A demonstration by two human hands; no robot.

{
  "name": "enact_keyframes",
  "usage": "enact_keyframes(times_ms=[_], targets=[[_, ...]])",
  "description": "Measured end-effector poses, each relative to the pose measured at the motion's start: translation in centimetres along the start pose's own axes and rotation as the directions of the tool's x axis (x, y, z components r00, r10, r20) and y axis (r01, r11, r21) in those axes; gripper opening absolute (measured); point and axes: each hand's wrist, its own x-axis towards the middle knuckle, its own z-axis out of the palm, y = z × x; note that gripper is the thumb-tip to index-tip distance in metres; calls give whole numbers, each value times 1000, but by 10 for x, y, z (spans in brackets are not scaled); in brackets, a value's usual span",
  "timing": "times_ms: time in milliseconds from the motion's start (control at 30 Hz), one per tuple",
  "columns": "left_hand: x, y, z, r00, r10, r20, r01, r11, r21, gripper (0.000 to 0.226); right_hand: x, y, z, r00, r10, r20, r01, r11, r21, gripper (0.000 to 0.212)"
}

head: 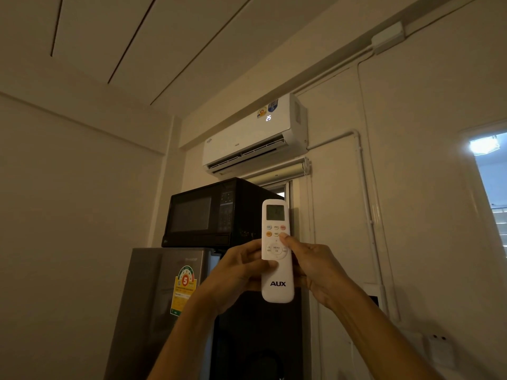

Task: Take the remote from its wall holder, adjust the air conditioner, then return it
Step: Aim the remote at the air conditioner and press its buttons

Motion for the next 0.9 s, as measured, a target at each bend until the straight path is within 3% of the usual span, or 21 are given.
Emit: enact_keyframes(times_ms=[900], targets=[[8,-2,5,1000,-11,0,11,1000,-18,37,5,-2,-7,1000,0,-3,0,1000,-15,22]])
